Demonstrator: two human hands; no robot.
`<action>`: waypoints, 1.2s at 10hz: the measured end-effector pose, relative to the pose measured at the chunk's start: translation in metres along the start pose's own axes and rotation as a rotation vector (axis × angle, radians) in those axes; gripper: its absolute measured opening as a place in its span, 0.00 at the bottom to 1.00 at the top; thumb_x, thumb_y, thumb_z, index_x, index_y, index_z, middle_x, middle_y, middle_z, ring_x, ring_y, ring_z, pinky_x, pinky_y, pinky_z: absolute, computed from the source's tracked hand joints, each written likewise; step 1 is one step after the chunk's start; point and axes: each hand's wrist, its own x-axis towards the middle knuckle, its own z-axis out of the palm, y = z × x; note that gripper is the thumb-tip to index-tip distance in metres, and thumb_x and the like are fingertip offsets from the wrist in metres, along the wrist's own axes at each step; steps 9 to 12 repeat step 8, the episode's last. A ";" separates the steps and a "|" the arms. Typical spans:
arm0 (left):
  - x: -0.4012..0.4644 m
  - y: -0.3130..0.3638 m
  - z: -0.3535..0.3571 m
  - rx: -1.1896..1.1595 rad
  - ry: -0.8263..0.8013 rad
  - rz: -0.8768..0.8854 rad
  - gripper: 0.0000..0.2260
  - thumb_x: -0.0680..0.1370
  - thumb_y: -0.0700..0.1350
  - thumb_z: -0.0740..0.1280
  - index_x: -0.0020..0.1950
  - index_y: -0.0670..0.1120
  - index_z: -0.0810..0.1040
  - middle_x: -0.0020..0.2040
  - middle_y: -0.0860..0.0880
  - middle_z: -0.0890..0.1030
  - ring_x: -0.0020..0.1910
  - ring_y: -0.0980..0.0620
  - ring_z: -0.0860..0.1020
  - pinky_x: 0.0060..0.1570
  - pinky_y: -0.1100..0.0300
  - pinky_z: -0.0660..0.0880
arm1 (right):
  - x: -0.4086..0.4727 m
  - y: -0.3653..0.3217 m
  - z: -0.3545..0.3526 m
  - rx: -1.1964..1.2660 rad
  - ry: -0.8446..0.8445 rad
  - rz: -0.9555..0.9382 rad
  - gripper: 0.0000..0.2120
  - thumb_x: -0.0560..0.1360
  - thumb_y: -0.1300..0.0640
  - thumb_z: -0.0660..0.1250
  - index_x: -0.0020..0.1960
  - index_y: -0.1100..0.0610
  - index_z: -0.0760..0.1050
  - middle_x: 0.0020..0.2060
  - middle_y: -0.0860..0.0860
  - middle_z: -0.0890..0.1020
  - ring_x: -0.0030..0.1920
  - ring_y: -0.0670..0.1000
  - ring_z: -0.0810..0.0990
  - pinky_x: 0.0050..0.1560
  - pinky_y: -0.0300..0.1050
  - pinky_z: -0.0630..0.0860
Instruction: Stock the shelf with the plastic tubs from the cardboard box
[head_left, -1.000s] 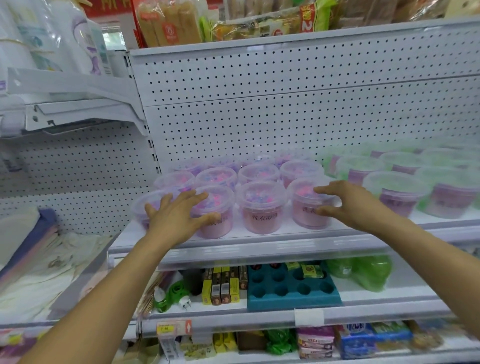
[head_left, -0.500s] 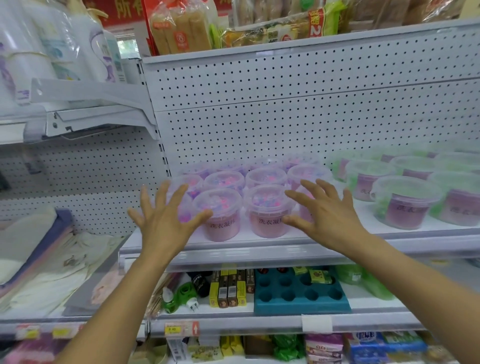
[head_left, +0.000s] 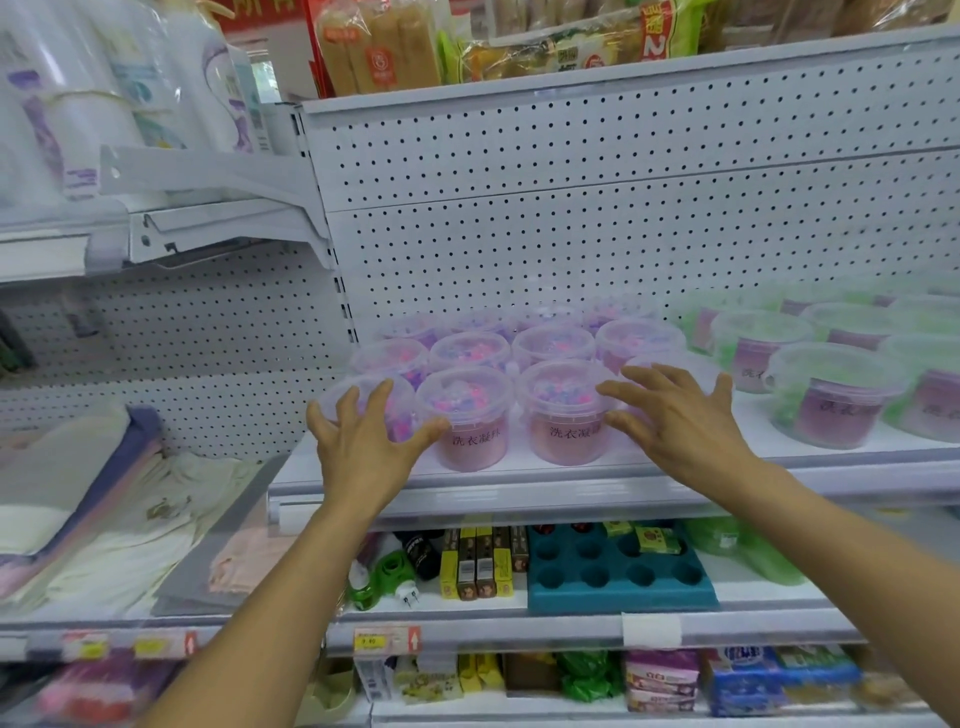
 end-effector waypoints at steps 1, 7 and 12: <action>0.002 0.001 0.000 0.028 -0.038 -0.005 0.46 0.64 0.76 0.60 0.77 0.56 0.57 0.77 0.47 0.56 0.75 0.37 0.38 0.73 0.40 0.50 | 0.000 -0.002 -0.002 0.012 -0.008 0.009 0.20 0.78 0.37 0.53 0.69 0.37 0.66 0.73 0.43 0.65 0.73 0.50 0.60 0.67 0.71 0.50; -0.005 -0.005 -0.012 0.365 -0.132 0.156 0.41 0.70 0.76 0.51 0.78 0.58 0.47 0.79 0.48 0.44 0.76 0.37 0.38 0.72 0.36 0.40 | -0.036 -0.004 -0.009 -0.012 -0.137 0.191 0.27 0.78 0.38 0.56 0.75 0.39 0.55 0.78 0.47 0.45 0.77 0.53 0.40 0.73 0.65 0.49; -0.018 0.006 -0.023 0.369 -0.087 0.342 0.41 0.71 0.74 0.53 0.78 0.55 0.50 0.79 0.48 0.52 0.77 0.41 0.47 0.74 0.42 0.47 | -0.049 -0.019 -0.025 -0.022 -0.117 0.152 0.27 0.78 0.41 0.58 0.76 0.41 0.57 0.78 0.48 0.50 0.76 0.53 0.53 0.70 0.57 0.62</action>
